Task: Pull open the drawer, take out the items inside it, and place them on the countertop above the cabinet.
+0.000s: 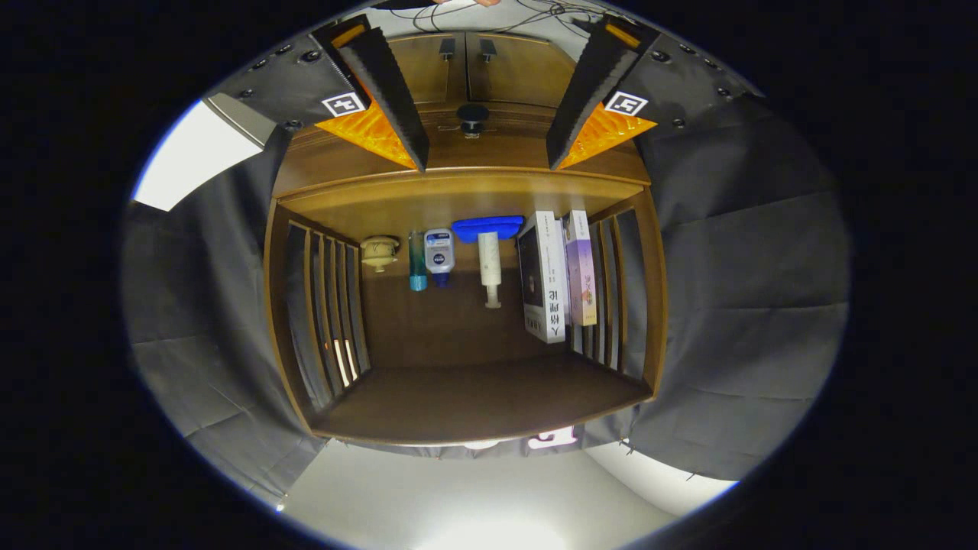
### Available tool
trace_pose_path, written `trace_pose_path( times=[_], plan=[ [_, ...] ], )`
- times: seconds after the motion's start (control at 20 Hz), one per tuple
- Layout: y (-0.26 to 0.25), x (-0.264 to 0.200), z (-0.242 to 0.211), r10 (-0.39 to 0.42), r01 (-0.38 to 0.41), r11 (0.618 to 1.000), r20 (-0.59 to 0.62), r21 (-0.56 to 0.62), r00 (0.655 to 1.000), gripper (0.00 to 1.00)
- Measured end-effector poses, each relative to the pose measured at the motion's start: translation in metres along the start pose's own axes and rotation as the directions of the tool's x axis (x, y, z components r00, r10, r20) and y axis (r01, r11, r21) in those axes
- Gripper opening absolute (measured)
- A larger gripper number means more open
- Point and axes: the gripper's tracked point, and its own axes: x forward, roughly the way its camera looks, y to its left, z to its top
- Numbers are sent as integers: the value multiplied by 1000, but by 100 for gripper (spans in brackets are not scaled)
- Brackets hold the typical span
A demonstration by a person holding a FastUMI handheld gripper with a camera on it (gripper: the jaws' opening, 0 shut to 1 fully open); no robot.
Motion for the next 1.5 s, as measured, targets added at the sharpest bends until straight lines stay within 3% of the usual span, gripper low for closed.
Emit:
trace_pose_path(
  times=[0.25,0.6,1.15,1.5],
  plan=[
    [-12,36,-29,-49,46,998,-47,-46,998,98],
    [2,76,-92,-12,0,998,-178,-69,984,98],
    [-20,110,-123,-76,52,992,-217,-117,973,97],
    [-17,117,-124,-71,39,990,-249,-134,966,55]
  ],
)
